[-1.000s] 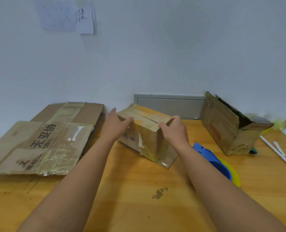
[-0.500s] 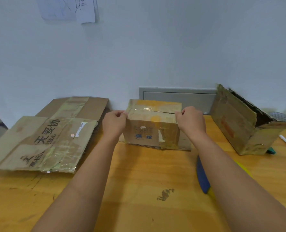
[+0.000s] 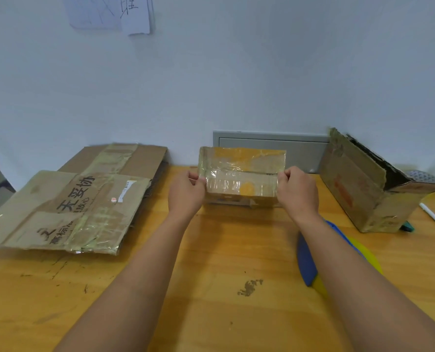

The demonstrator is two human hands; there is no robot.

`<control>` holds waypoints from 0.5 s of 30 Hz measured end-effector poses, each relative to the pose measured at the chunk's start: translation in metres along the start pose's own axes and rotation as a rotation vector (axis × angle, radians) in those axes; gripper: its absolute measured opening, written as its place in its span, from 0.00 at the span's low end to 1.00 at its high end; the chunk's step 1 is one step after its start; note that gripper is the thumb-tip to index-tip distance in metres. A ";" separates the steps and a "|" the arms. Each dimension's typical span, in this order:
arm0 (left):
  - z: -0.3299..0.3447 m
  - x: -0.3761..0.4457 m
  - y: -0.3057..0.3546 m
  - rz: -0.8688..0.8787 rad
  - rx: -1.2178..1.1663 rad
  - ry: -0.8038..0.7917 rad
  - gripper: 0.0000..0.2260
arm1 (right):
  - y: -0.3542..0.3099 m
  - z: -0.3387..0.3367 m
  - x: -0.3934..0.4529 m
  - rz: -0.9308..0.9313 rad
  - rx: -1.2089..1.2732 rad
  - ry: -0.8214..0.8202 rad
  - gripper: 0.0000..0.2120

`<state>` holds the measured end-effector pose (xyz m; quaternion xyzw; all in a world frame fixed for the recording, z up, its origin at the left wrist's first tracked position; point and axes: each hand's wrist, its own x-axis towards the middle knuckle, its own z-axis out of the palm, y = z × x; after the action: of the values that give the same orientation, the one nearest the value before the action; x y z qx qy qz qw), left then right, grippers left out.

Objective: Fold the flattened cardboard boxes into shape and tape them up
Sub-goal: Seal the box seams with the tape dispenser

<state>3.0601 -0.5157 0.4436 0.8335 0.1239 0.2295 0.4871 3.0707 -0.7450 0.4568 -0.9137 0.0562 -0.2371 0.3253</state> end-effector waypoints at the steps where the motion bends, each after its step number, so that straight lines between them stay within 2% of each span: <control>1: -0.002 -0.001 0.002 0.031 0.053 -0.013 0.04 | 0.000 -0.001 0.001 0.005 -0.014 -0.016 0.12; 3: -0.006 -0.002 0.003 0.080 0.133 -0.041 0.14 | -0.001 -0.002 0.002 0.018 -0.041 -0.047 0.10; 5: -0.008 -0.003 0.004 0.106 0.186 -0.032 0.16 | -0.001 -0.004 0.002 0.030 -0.044 -0.074 0.08; 12: -0.006 -0.010 0.010 0.258 0.414 0.035 0.09 | 0.004 -0.007 -0.007 -0.012 -0.052 -0.046 0.12; 15: -0.006 -0.014 0.010 0.288 0.414 0.071 0.08 | 0.004 -0.007 -0.013 -0.056 -0.057 -0.029 0.11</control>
<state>3.0444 -0.5223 0.4510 0.9161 0.0655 0.2950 0.2636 3.0558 -0.7491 0.4541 -0.9270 0.0324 -0.2314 0.2933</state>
